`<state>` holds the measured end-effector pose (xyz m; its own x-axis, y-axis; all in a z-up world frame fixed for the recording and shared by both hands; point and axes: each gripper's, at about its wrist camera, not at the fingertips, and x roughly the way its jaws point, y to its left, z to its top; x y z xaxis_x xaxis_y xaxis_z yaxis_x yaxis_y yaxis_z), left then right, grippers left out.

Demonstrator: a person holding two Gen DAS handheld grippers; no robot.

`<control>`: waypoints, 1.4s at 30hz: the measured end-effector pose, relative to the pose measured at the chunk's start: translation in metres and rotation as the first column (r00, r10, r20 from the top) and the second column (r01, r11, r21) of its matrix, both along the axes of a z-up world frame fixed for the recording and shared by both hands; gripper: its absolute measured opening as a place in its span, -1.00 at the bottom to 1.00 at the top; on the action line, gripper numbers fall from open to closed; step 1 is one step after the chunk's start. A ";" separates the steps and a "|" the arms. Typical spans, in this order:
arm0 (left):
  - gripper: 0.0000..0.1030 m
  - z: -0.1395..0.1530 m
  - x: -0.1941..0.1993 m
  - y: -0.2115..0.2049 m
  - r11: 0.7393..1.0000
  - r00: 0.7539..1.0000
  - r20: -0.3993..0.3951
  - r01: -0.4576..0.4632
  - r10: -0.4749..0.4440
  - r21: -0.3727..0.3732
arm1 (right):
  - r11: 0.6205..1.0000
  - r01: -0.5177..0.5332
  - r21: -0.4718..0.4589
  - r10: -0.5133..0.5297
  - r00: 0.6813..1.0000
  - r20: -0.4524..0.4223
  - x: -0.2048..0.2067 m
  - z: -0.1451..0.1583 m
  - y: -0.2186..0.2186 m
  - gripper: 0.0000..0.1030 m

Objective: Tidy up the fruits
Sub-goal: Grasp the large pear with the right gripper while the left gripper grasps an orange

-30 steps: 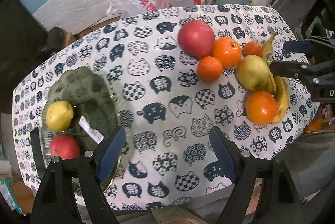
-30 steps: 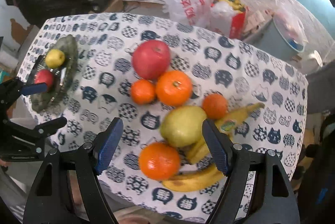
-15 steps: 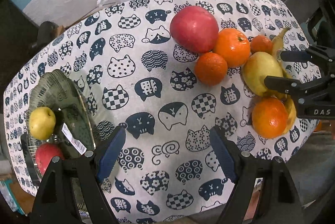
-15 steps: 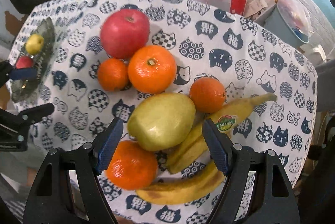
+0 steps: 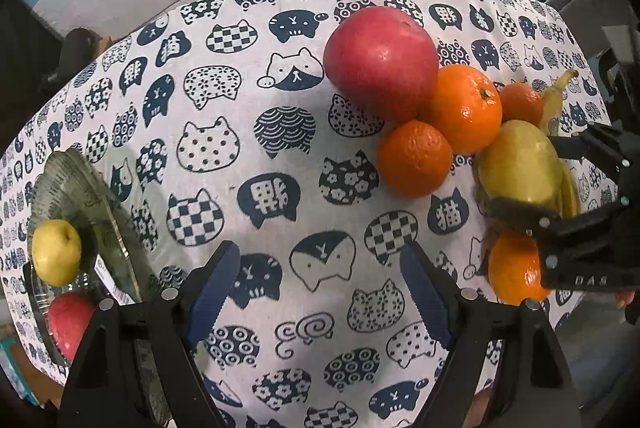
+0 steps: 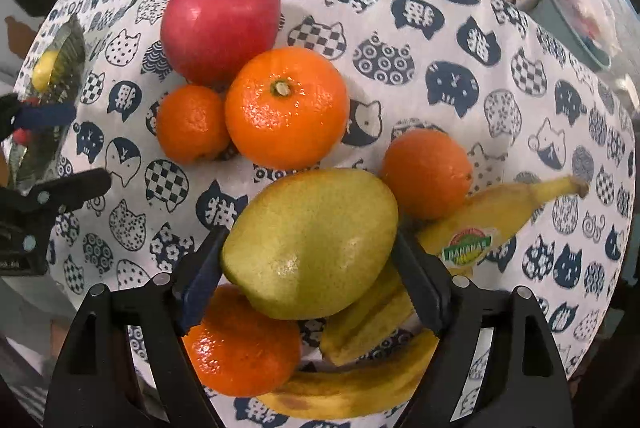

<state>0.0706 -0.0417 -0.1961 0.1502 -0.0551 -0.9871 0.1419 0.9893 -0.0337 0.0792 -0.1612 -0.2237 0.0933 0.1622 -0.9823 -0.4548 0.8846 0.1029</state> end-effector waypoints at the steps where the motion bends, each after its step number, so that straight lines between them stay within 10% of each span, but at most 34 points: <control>1: 0.63 -0.001 0.002 -0.001 1.000 1.000 -0.002 -0.001 0.001 -0.003 | 1.000 0.002 0.004 -0.002 1.000 0.005 0.000 0.000 0.000 0.60; 19: 0.69 -0.015 0.028 -0.037 0.998 1.000 0.005 0.027 -0.027 -0.049 | 0.996 0.024 0.084 -0.030 0.996 0.078 -0.013 0.034 -0.017 0.31; 42: 0.64 -0.037 0.051 -0.049 0.999 1.000 -0.017 0.019 -0.020 -0.048 | 0.990 0.056 0.133 -0.053 0.998 -0.023 -0.005 0.006 -0.019 0.44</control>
